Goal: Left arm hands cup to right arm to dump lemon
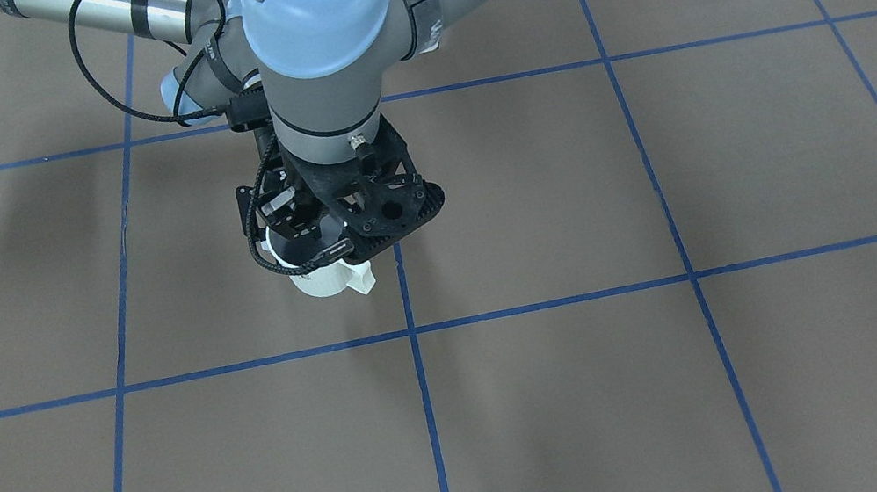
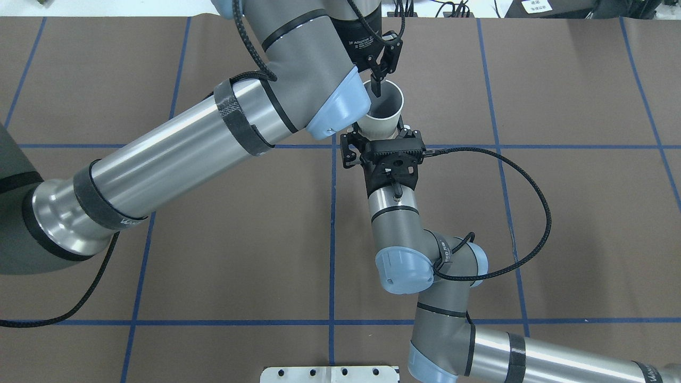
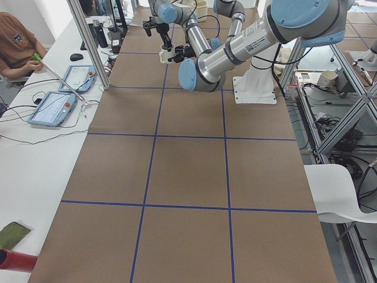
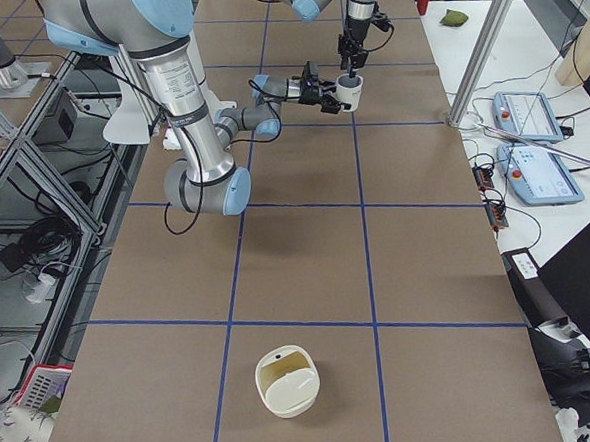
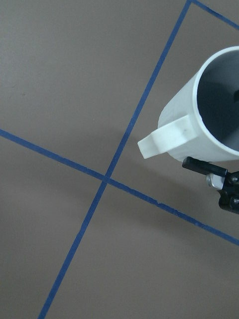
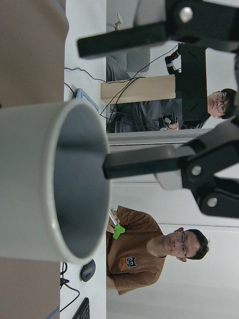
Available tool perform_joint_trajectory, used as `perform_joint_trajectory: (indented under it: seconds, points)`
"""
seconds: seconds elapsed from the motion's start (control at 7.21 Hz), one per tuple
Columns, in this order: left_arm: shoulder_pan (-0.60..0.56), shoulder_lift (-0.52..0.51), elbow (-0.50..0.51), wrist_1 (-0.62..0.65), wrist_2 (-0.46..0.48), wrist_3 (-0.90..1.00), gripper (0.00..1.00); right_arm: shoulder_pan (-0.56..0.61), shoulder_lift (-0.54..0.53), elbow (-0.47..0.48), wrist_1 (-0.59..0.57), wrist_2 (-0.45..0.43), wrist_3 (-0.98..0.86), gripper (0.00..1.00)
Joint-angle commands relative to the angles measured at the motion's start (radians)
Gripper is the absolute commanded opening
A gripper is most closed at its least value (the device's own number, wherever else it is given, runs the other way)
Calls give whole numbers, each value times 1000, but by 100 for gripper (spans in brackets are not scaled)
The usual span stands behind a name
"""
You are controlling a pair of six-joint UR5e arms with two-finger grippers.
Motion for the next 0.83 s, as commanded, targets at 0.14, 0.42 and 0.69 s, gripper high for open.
perform_joint_trajectory:
  seconds: [0.14,0.42,0.69]
  points:
    - [23,1,-1,15,9,0,61,-1,0,1,-6,-2,0,37]
    - [29,0,2,16,37,0,57,-2,0,1,-4,-2,0,38]
    - [28,0,2,17,37,0,53,-2,-2,1,-3,-2,0,39]
